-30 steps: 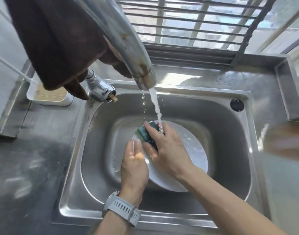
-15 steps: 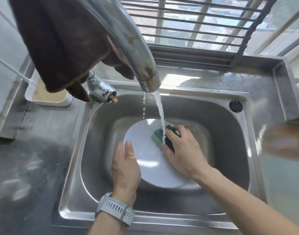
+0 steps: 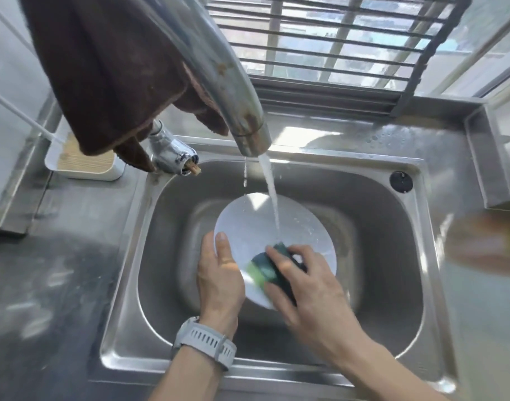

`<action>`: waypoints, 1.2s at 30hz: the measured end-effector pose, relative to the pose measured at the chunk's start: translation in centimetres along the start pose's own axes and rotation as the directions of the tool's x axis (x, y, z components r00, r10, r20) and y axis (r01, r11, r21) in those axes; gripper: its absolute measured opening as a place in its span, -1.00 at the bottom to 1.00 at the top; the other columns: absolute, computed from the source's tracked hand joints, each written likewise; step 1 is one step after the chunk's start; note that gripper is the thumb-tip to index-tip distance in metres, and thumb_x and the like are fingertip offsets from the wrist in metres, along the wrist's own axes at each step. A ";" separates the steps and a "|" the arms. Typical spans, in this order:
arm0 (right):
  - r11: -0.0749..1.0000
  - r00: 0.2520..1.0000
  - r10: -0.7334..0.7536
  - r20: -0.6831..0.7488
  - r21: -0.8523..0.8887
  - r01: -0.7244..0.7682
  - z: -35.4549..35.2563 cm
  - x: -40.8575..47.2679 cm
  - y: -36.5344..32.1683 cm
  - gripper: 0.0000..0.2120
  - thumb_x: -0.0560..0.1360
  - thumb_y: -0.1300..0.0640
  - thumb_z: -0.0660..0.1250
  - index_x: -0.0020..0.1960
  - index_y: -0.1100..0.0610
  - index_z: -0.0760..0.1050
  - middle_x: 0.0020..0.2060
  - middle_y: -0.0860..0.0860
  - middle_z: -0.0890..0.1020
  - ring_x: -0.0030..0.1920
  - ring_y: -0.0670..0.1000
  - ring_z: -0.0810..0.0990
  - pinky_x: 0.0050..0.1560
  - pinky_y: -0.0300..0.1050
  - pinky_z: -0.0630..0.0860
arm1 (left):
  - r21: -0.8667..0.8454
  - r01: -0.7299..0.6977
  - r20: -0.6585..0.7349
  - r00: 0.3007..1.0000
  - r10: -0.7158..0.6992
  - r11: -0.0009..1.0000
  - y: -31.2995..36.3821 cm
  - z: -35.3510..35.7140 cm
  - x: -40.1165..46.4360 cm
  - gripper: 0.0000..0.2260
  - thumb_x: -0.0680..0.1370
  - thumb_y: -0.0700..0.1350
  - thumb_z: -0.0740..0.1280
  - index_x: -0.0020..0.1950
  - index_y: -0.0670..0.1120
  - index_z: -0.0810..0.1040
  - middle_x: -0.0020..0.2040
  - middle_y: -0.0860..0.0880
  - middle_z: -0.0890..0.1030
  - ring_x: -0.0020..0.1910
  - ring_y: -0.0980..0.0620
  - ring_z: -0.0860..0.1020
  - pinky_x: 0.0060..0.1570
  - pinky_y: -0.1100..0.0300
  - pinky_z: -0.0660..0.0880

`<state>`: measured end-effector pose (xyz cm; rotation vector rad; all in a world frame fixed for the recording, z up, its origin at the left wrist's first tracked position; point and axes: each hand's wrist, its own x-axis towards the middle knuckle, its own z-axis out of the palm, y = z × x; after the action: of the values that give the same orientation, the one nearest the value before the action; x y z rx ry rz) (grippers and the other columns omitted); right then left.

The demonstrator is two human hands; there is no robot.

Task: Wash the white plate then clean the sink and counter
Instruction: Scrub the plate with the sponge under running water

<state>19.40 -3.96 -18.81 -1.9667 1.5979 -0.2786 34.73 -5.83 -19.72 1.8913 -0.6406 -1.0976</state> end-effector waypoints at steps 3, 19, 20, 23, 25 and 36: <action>0.998 0.998 0.033 -0.055 -0.053 -0.036 0.0 -0.4 1.0 -0.50 0.56 -0.16 0.29 0.47 -0.09 0.39 0.24 -0.04 0.42 0.18 -0.01 0.42 0.22 -0.11 0.48 | -0.019 0.029 -0.007 1.000 -0.029 0.999 -0.5 0.0 -0.2 -0.81 0.74 0.03 0.08 0.18 0.13 0.48 0.04 0.22 0.58 0.04 0.29 0.53 -0.03 0.28 0.42; 0.974 0.999 -0.033 0.042 0.226 0.023 1.6 4.2 -4.5 -0.51 0.52 -0.11 0.27 0.45 -0.16 0.38 0.22 -0.07 0.48 0.24 0.02 0.45 0.33 -0.09 0.39 | -0.478 0.350 0.246 0.934 -0.259 0.806 -0.6 0.6 0.3 -0.21 0.50 0.51 0.07 0.15 -0.15 0.66 0.12 -0.19 0.68 0.20 -0.18 0.65 0.32 -0.09 0.50; 0.979 0.996 -0.053 0.066 0.202 0.038 1.3 3.6 -4.4 -0.51 0.53 -0.12 0.26 0.46 -0.17 0.36 0.24 -0.07 0.46 0.25 0.01 0.44 0.32 -0.10 0.40 | -0.493 0.400 0.306 0.911 -0.277 0.773 -0.5 0.2 0.3 -0.24 0.51 0.50 0.10 0.11 -0.16 0.63 0.05 -0.23 0.66 0.14 -0.21 0.64 0.27 -0.11 0.49; 0.990 0.990 -0.098 0.103 0.116 0.086 0.4 2.3 -3.7 -0.50 0.55 -0.17 0.25 0.48 -0.21 0.32 0.29 -0.10 0.42 0.25 -0.02 0.41 0.29 -0.12 0.42 | -0.386 0.531 0.446 0.823 -0.351 0.755 -0.7 -0.8 0.2 -0.30 0.52 0.45 0.17 0.06 -0.18 0.65 -0.02 -0.24 0.65 0.05 -0.23 0.62 0.18 -0.10 0.49; 0.989 0.982 -0.133 0.134 0.088 0.122 -0.5 1.1 -2.9 -0.50 0.55 -0.19 0.24 0.48 -0.24 0.30 0.30 -0.13 0.39 0.25 -0.06 0.39 0.27 -0.16 0.42 | -0.236 0.583 0.460 0.772 -0.439 0.777 -0.5 -1.1 0.0 -0.37 0.57 0.36 0.19 0.07 -0.19 0.69 0.02 -0.22 0.68 0.04 -0.22 0.64 0.13 -0.11 0.49; 0.972 0.991 0.126 -0.035 -0.193 -0.130 -3.8 2.4 6.0 -0.55 0.51 -0.18 0.31 0.37 -0.15 0.39 0.14 -0.06 0.42 0.11 0.03 0.42 0.15 -0.01 0.50 | -0.034 0.350 0.301 0.897 -0.324 0.936 0.5 -1.7 -0.8 -0.78 0.69 -0.04 0.26 0.32 0.13 0.52 0.13 -0.01 0.71 0.10 -0.10 0.69 0.01 -0.12 0.69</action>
<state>13.17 -8.07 -19.55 -1.9982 1.8177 -0.0950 35.82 -4.82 -18.49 1.8214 -0.4194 -1.6245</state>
